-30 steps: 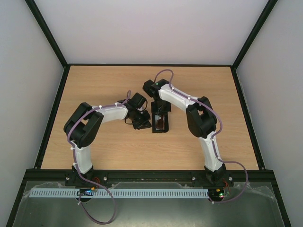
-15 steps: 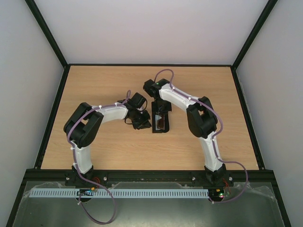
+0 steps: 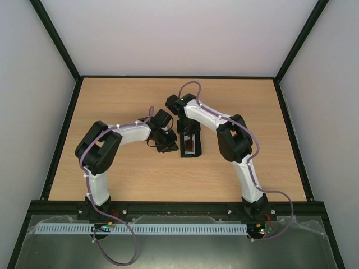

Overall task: Organize the sunglasses
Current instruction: Place the sunglasses in the sunglasses case.

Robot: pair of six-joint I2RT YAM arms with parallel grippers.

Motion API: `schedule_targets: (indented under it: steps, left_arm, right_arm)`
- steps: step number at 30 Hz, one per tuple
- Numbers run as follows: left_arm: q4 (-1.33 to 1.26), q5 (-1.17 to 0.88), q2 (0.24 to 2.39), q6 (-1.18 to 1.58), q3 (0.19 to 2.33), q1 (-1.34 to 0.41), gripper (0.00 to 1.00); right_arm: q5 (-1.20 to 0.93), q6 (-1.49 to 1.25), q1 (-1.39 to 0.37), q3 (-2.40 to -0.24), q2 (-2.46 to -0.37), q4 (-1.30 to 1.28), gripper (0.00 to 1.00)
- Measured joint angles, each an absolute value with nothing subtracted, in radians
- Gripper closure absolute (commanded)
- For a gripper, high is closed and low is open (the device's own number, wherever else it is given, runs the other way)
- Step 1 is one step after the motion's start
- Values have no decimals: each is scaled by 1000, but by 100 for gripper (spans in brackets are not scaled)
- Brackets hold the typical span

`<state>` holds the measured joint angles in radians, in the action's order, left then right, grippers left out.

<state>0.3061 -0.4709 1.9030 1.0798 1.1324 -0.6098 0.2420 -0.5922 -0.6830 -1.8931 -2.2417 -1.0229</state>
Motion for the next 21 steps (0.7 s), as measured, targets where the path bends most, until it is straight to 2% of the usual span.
schedule_targets:
  steps: [7,16,21]
  left_arm:
    - [305,-471,1895,1080,1132,-607,90]
    - [305,-471,1892,1081,1132,-606,90]
    - [306,-471,1892,1081,1132,-605,90]
  right_arm:
    - [266,-595,-694,-1893,-2244,-1031,91]
    - [266,-595,-706,-1881,-2245,-1034,79]
    - [252,-598,-709,-1881,-2245,-1035,66]
